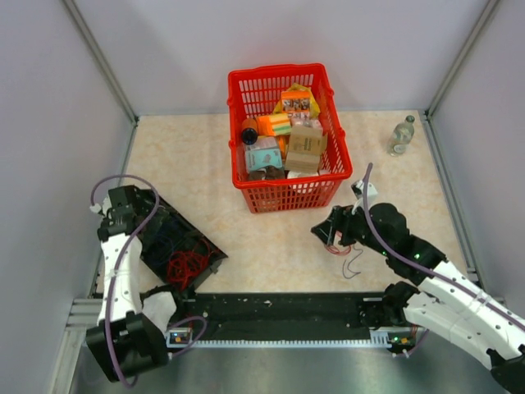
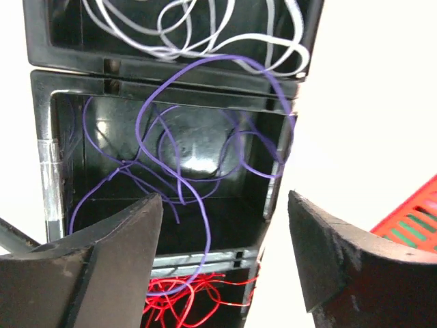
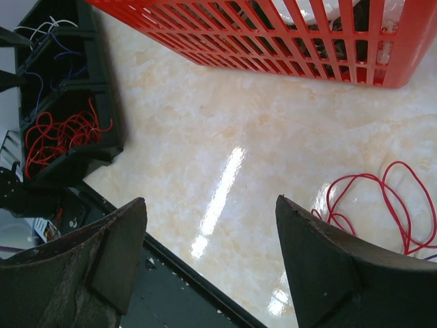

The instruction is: Untangle the cables

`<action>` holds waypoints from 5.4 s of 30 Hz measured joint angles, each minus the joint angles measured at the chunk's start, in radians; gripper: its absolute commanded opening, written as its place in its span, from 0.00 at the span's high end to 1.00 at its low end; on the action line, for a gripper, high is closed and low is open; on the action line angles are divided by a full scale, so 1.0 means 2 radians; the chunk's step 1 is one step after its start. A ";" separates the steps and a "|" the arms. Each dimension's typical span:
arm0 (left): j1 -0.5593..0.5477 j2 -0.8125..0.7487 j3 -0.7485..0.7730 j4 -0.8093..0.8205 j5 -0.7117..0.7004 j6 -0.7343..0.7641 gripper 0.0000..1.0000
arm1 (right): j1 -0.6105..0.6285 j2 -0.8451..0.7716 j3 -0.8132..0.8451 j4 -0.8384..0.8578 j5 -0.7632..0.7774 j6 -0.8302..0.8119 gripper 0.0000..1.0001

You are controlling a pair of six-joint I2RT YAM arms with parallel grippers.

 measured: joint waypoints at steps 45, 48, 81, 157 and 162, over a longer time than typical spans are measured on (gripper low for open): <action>-0.049 0.104 0.058 -0.021 -0.016 -0.076 1.00 | 0.000 0.006 -0.009 0.001 0.000 0.008 0.25; -0.049 0.083 0.031 -0.019 -0.006 -0.079 1.00 | 0.000 0.007 -0.009 0.001 0.000 0.006 0.25; 0.036 0.190 0.030 -0.002 0.011 -0.101 0.73 | 0.000 -0.007 -0.022 0.001 0.000 0.004 0.25; -0.769 0.043 0.077 0.416 0.066 0.363 0.02 | -0.035 -0.027 0.120 -0.085 -0.219 0.119 1.00; -0.769 0.034 0.077 0.422 0.069 0.391 0.03 | -0.035 -0.020 0.127 -0.057 -0.267 0.113 1.00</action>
